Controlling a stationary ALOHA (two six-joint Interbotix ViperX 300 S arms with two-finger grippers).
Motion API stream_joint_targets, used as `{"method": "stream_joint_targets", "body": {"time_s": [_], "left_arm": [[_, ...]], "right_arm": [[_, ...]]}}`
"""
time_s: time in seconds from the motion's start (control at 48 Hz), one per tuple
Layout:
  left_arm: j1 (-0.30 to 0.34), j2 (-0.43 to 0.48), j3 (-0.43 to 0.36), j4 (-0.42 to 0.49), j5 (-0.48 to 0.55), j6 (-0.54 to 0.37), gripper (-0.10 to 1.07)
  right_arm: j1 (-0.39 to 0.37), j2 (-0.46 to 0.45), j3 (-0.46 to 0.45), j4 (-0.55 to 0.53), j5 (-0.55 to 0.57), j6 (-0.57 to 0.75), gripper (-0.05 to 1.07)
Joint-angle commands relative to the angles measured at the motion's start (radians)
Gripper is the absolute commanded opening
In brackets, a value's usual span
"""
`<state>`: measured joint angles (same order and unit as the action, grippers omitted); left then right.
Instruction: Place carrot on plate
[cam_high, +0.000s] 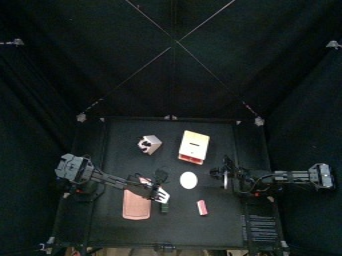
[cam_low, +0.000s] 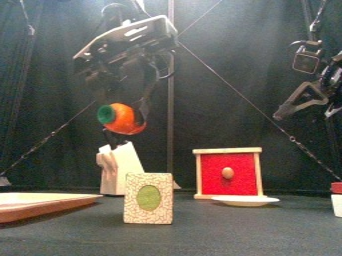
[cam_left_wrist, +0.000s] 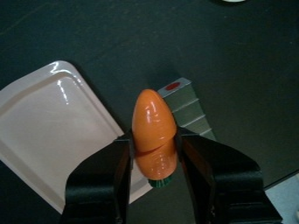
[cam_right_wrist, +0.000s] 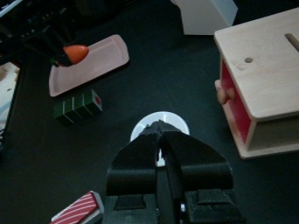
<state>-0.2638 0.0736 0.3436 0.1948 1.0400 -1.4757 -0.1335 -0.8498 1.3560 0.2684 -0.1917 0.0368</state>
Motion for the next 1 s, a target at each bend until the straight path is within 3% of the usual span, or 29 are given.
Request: {"method": "stream_joint_targets", "body": {"time_s": [0.0,0.333,0.521,0.729,0.979], "left_arm": [[-0.018,-0.055,0.06,0.009,-0.009,-0.058,0.64],[-0.034,-0.077,0.253,0.021,-0.268,-0.236,0.65],[-0.034,-0.066,0.311,0.018,-0.4,-0.261,0.67],[-0.034,-0.066,0.318,0.015,-0.425,-0.258,0.74],[-0.034,-0.078,0.319,0.015,-0.425,-0.253,0.93]], "right_arm": [[-0.002,0.005,-0.017,-0.002,-0.005,-0.003,0.03],[-0.006,0.014,-0.025,-0.005,-0.005,-0.003,0.03],[-0.006,0.014,-0.023,-0.005,-0.005,-0.003,0.03],[-0.006,0.014,-0.023,-0.006,-0.005,-0.003,0.03],[-0.006,0.015,-0.023,-0.006,-0.005,-0.003,0.03]]}}
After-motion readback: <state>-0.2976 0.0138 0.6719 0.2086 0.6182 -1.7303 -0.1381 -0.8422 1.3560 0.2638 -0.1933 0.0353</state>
